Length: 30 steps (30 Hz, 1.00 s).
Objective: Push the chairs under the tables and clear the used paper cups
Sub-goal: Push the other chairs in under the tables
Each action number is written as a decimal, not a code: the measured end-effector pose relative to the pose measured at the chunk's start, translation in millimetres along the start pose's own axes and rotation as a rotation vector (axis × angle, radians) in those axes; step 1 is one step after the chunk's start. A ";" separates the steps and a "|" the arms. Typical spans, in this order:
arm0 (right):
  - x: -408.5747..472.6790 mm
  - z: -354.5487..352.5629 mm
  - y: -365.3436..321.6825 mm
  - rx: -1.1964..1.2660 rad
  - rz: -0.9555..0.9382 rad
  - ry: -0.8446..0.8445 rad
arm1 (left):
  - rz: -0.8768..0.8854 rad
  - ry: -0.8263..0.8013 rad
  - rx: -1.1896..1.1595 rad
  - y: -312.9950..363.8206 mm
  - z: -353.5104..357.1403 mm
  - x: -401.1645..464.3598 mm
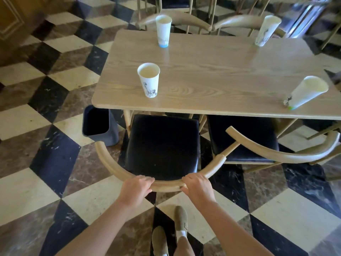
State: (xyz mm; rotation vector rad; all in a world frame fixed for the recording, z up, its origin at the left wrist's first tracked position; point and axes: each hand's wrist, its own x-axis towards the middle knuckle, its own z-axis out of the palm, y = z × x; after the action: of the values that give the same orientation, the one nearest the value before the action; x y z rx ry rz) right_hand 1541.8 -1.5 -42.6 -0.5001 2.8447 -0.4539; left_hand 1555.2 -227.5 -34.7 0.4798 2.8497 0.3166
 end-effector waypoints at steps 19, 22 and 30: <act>114.6 -24.8 45.1 -0.093 -0.062 -0.021 | -0.060 0.042 0.032 -26.2 -20.2 112.8; 115.6 -31.2 50.9 -0.132 -0.103 -0.014 | 0.007 0.056 0.054 -25.3 -24.6 114.0; 114.7 -31.4 51.3 -0.166 -0.123 0.007 | 0.026 0.095 0.130 -22.7 -23.4 113.4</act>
State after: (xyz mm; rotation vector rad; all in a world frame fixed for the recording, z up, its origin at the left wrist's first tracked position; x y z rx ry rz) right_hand 1413.1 11.0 -48.8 -0.7083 2.8839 -0.2409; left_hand 1438.1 -213.5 -40.0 0.5401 2.9719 0.1635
